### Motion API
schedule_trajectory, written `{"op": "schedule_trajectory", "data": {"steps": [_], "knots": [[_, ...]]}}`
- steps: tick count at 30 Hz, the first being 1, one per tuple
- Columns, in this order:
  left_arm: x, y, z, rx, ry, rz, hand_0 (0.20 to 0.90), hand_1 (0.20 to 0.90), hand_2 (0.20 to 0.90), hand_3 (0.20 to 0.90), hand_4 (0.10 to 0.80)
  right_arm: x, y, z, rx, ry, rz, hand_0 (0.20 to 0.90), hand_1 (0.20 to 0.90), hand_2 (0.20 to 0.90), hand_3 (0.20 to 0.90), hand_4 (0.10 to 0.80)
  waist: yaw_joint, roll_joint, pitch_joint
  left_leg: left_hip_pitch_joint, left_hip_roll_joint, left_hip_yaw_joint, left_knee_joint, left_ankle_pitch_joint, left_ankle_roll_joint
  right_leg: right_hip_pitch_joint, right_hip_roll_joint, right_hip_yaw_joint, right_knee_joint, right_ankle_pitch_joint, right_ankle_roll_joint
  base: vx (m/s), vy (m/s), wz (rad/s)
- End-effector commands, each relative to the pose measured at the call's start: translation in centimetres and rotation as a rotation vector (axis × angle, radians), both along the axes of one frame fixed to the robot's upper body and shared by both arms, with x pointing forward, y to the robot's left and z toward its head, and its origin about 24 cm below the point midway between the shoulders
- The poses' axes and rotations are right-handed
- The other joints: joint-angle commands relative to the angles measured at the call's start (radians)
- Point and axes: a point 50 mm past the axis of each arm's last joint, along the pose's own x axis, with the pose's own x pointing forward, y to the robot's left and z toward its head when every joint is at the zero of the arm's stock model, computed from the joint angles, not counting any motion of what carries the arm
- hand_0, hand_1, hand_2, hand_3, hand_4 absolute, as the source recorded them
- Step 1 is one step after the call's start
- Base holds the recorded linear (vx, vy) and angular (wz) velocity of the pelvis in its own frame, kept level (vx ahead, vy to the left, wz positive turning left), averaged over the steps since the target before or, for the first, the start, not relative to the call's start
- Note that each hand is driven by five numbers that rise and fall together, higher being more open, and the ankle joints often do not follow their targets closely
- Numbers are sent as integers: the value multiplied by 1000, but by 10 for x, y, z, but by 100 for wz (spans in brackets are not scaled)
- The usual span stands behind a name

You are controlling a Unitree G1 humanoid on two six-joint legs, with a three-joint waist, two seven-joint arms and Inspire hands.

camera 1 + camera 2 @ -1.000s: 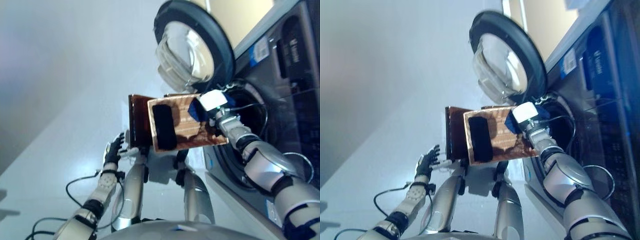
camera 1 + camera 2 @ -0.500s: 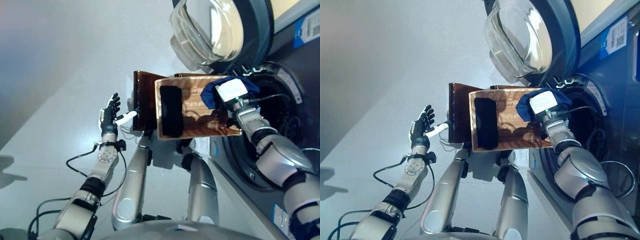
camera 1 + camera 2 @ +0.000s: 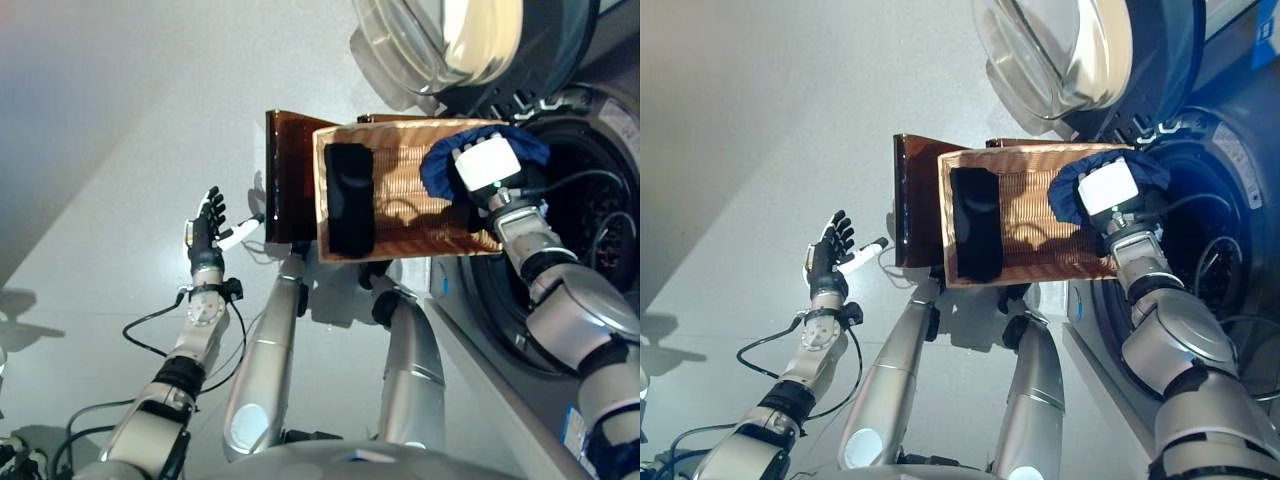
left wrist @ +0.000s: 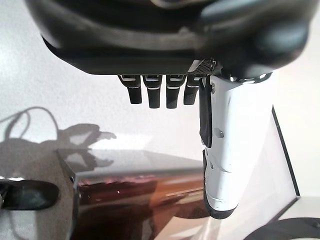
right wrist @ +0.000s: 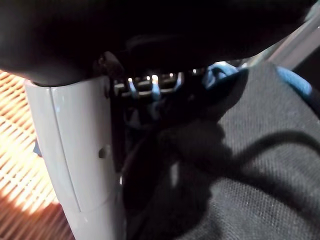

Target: Pick up the clothes and place them into the washing machine

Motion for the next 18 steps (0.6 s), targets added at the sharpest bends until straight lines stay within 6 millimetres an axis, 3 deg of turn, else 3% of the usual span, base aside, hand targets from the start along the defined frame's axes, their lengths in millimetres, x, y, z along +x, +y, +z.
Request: {"op": "schedule_trajectory", "data": {"steps": [1,2,3,7,8,10,11,15,18], "knots": [[-9,11,10,-36,-112,72,900,900,900,900,800,-28,-65,20,-191,42,-256,749,749,749,749,692,-7,82,-65,-81,43,-47,-36,53,-89,39,17,32,20,-82,54,0,0,0],[-10,10,8,-38,-101,70,900,900,900,900,800,-29,-65,18,-197,49,-260,310,310,310,310,378,-7,81,-70,-79,41,-45,-40,53,-89,40,15,33,19,-83,54,31,13,1],[-10,9,5,-37,-90,67,900,900,900,900,800,-31,-65,13,-188,56,-270,200,200,200,200,300,-6,84,-74,-74,39,-44,-46,53,-88,44,14,34,17,-84,54,0,0,0],[-11,6,0,-34,-65,57,900,900,900,900,800,-35,-61,-8,-160,105,-279,200,200,200,200,300,2,91,-88,-59,36,-39,-59,56,-86,56,11,36,6,-82,54,8,3,2],[-12,2,-2,-26,-62,33,900,900,900,900,800,-41,-60,-22,-146,141,-292,200,200,200,200,300,16,101,-99,-37,31,-38,-76,59,-85,76,9,34,-7,-79,55,30,16,6],[-14,1,-1,-22,-67,23,900,900,900,900,800,-42,-59,-25,-143,148,-293,200,200,200,200,300,23,105,-104,-26,29,-37,-83,61,-85,84,8,34,-12,-77,56,29,24,5],[-16,-4,-3,-9,-63,-4,900,900,900,900,800,-47,-55,-42,-109,181,-296,200,200,200,200,300,33,116,-111,0,28,-31,-103,64,-82,104,4,35,-25,-72,59,27,34,3],[-16,-8,-8,24,-30,-34,900,900,900,900,800,-52,-50,-56,-68,199,-291,200,200,200,200,300,40,125,-113,60,25,-19,-131,69,-78,157,4,40,-52,-63,60,17,22,0],[-16,-5,-12,43,-6,-34,900,900,900,900,800,-51,-50,-55,-64,190,-282,200,200,200,200,300,37,126,-113,104,23,-17,-154,73,-78,199,6,43,-81,-54,63,21,16,-8]]}}
